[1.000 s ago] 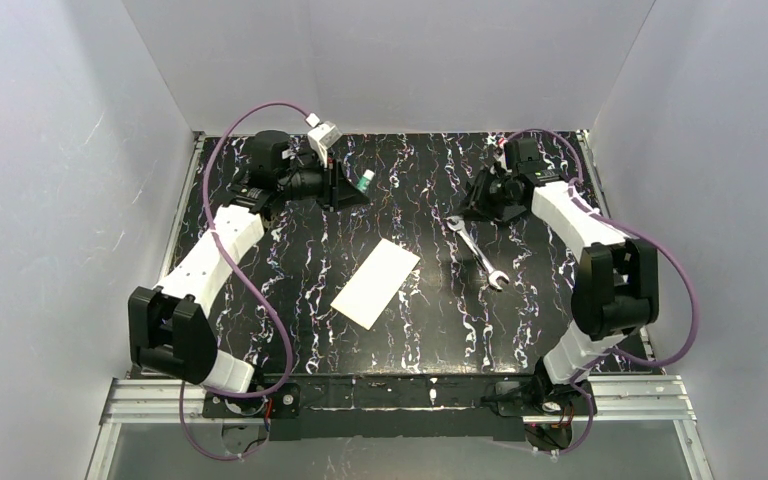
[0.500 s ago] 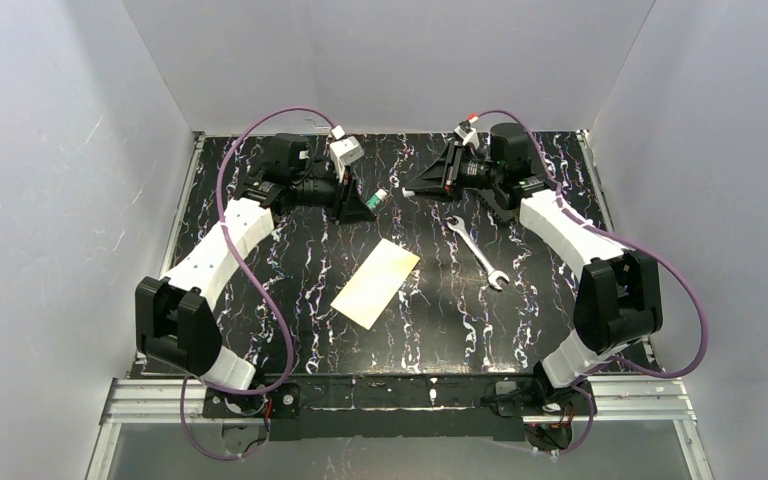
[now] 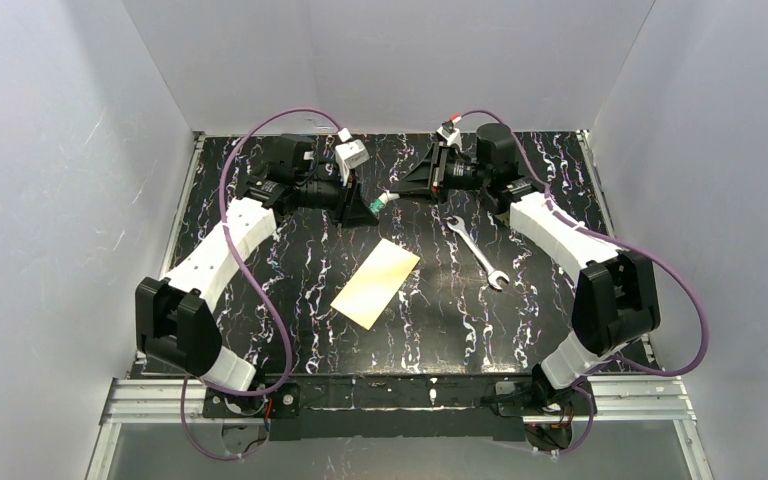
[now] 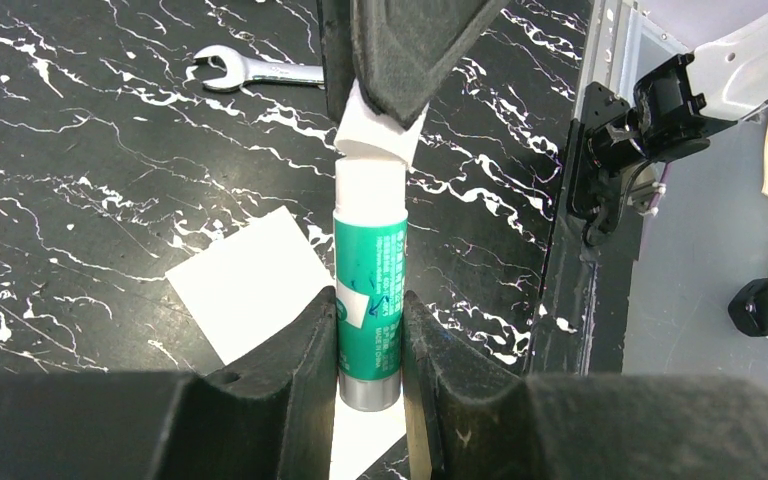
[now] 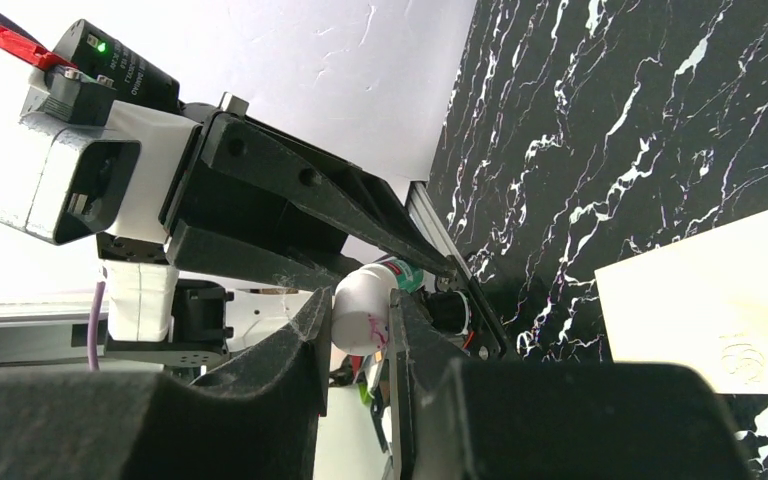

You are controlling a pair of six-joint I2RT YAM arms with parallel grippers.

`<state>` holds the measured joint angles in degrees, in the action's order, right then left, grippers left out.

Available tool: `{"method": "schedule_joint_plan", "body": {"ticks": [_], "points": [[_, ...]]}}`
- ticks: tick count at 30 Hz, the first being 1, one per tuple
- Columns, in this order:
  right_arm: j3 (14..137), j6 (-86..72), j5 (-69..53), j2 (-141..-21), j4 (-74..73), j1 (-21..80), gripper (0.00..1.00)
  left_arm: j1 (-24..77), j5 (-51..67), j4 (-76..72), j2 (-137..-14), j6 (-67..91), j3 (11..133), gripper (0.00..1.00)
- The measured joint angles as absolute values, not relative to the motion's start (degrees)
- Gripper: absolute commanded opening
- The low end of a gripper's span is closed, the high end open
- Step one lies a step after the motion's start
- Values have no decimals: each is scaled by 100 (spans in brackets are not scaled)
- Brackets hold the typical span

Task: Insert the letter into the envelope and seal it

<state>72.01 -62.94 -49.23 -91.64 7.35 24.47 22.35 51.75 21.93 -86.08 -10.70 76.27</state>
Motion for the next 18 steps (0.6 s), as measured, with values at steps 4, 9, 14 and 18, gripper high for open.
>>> {"method": "schedule_joint_plan", "body": {"ticks": [4,9,14,18], "points": [[7201,-6375,-4923,-9166,790,2510,1,2250,5194,2191,-8608,-1044,7690,0],[7201,-6407,-4921,-9166,786,2526,1,2252,5194,2204,-8608,-1057,7699,0],[7286,-6276,-4950,-9212,593,2556,1,2252,5146,2453,-8608,-1389,7747,0],[7426,-6093,-5026,-9286,287,2609,1,2283,5061,2709,-8608,-1861,7778,0]]}}
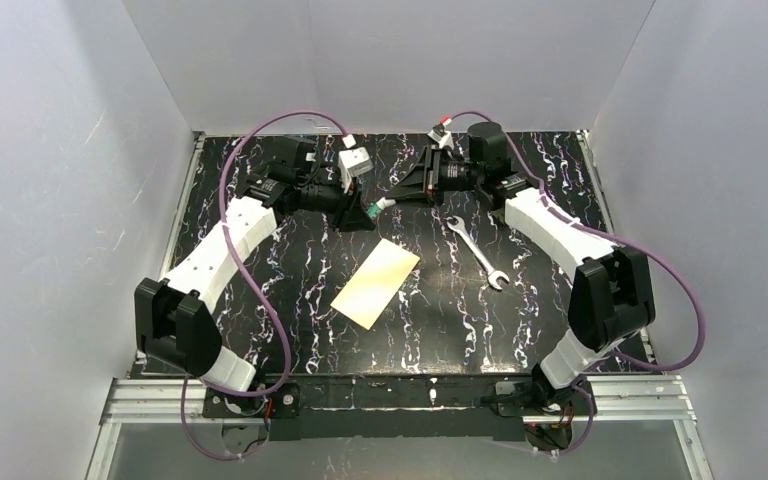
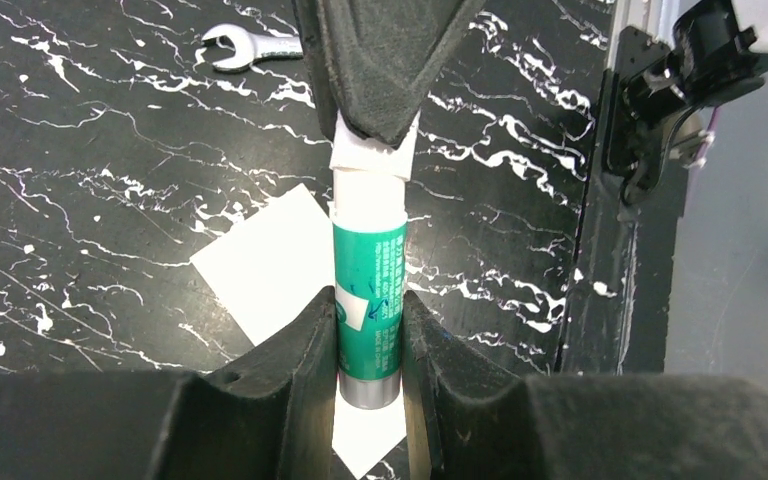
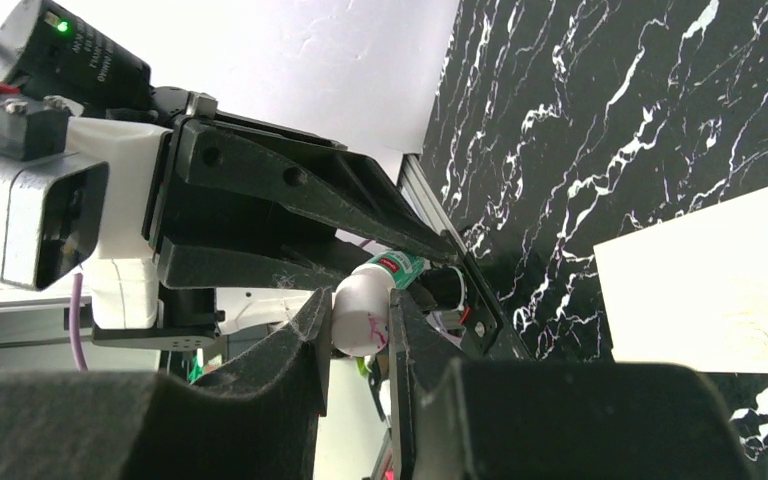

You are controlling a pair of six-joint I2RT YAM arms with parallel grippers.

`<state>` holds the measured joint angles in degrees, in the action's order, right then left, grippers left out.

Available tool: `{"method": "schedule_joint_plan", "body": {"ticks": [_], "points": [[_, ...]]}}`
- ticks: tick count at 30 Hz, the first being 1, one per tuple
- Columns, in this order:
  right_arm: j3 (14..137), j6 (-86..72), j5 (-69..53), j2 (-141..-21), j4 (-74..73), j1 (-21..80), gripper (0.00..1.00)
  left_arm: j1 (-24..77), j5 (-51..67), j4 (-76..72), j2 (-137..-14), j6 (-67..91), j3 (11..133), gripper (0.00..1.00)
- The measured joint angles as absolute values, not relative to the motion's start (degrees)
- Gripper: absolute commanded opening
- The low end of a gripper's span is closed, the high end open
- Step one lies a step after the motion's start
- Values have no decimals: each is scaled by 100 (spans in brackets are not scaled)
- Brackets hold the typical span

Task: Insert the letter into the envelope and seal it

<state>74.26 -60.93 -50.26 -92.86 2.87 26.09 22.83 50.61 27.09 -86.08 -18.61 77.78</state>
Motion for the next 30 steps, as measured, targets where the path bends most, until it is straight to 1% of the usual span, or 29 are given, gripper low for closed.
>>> {"method": "schedule_joint_plan", "body": {"ticks": [11,21,28,30], "points": [[7736,-5240,-5162,-9470,-829,2768,1,2547,4528,3361,-8606,-2663,7769,0],[8497,-3839,-4847,-9767,-2554,2995,1,2652,4254,3734,-8606,-2921,7769,0],[8508,-3555,-4700,-9769,-2803,3076,1,2742,4093,3822,-8606,-2888,7769,0],[8340,-3621,-4696,-9727,-2523,3072,1,2749,3992,3695,-8606,-2733,7752,0]]}}
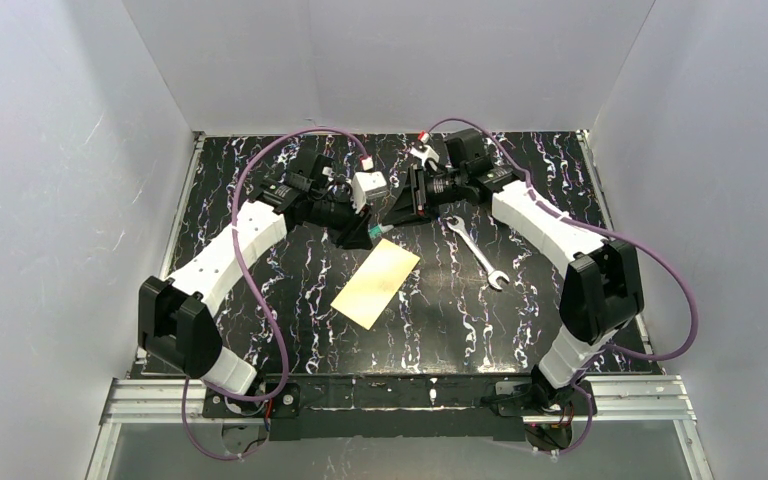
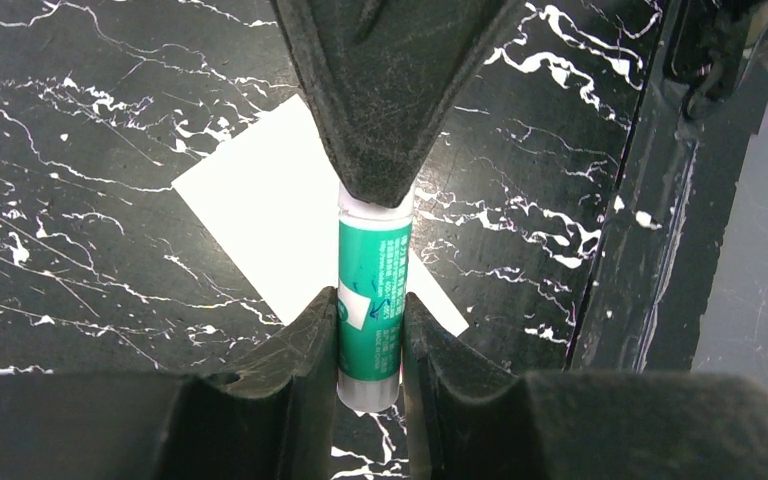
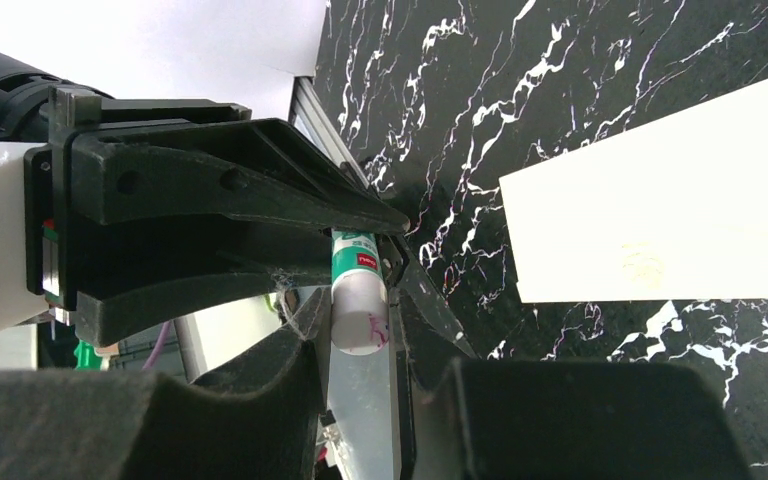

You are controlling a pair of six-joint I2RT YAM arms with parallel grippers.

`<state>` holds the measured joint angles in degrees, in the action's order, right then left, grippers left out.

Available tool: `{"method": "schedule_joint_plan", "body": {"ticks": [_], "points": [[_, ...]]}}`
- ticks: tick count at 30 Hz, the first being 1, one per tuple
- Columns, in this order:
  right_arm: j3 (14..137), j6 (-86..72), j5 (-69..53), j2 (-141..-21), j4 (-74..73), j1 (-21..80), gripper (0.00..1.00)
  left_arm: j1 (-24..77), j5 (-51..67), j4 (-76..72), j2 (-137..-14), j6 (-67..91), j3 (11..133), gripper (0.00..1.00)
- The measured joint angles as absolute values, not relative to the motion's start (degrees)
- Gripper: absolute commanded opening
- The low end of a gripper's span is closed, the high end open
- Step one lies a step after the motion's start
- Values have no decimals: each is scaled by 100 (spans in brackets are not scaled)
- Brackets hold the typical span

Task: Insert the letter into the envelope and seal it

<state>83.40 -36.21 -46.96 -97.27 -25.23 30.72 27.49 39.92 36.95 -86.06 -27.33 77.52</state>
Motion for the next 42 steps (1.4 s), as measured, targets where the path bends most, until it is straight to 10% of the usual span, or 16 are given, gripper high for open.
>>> {"method": "schedule_joint_plan", "body": {"ticks": [42], "points": [[7544,-3986,-2779,-9909,-342,3468,1,2480,3535,2969,-9583,-360,7983,0]]}}
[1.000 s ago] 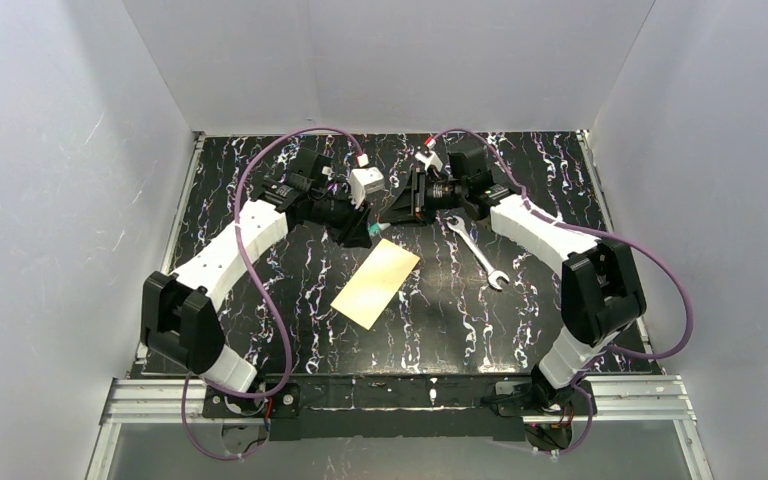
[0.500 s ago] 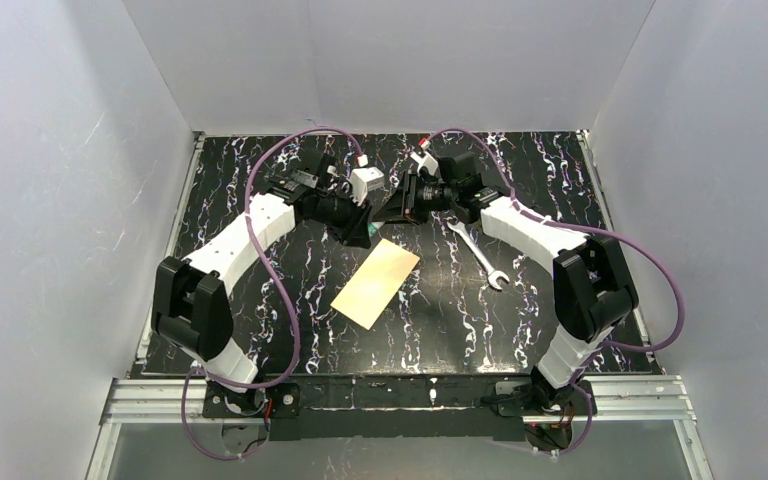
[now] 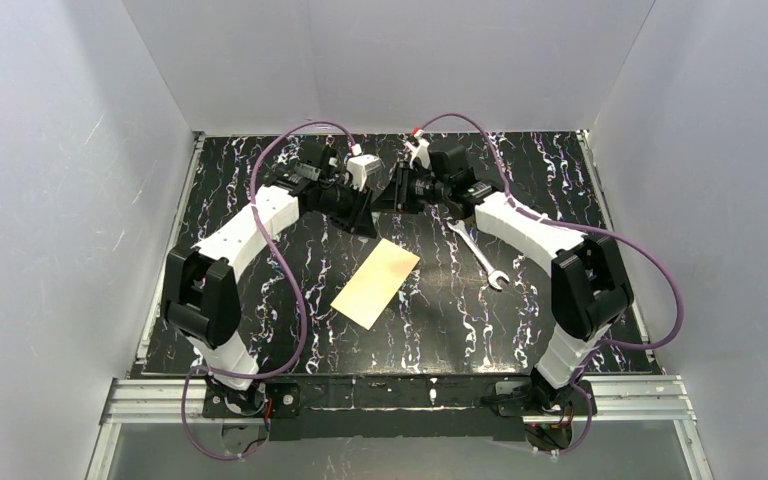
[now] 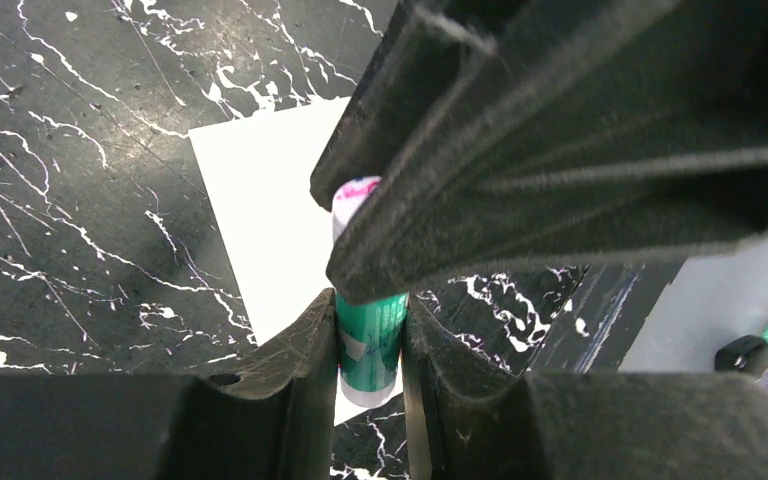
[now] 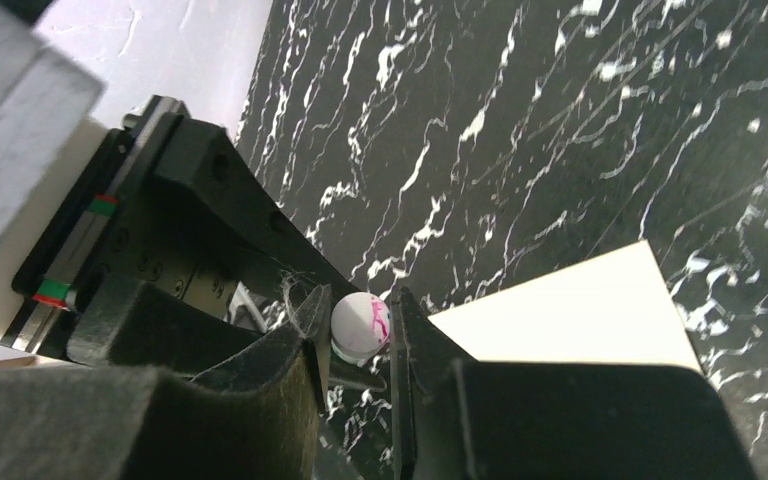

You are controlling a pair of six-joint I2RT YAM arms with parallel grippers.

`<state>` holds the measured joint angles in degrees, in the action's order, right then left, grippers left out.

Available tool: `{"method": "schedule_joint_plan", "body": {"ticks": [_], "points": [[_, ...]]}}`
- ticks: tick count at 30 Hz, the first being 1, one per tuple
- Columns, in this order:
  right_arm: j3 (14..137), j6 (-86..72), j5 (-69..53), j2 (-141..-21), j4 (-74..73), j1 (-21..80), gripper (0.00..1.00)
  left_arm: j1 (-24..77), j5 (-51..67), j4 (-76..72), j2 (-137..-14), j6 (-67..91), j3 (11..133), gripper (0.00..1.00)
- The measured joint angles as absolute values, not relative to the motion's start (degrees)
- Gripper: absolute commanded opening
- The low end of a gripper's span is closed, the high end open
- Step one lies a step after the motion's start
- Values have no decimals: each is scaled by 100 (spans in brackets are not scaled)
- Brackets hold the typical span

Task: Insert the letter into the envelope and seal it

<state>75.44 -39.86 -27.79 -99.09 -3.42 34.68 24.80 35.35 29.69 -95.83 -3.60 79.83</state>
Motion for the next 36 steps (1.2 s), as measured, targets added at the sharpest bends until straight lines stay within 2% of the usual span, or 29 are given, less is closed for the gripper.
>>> {"method": "schedule_joint_plan", "body": {"ticks": [8,12,14,15,16,17,19,27,32,36], "points": [[8184,-3424,-2322,-9959,-934,3673,1,2296,3964,2449,-9437,-1,7741,0],[8584,-3424,-2285,-9959,-1647,3793,16,2231,4239,1680,-8855,19,6890,0],[8801,-3441,-2270,-9959,-2016,3863,34,2200,4357,1455,-8593,-1,6608,0],[8899,-3468,-2272,-9959,-2161,3874,50,2182,4418,1365,-8475,-27,6506,0],[9045,-3557,-2300,-9959,-2338,3874,61,2163,4471,1275,-8383,-47,6438,0],[9087,-3618,-2329,-9959,-2388,3863,69,2150,4515,1190,-8320,-89,6401,0],[9159,-3769,-2445,-9939,-2510,3791,77,2130,4584,956,-8232,-161,6377,0],[8816,-4602,-2659,-9561,-2152,3210,84,2082,4724,716,-7931,-410,6114,0],[8136,-4998,-2526,-8827,-1664,2902,83,2078,4678,886,-7861,-517,5994,0],[7944,-5022,-2335,-8569,-1706,2759,80,2082,4099,1166,-7856,-392,5961,2]]}}
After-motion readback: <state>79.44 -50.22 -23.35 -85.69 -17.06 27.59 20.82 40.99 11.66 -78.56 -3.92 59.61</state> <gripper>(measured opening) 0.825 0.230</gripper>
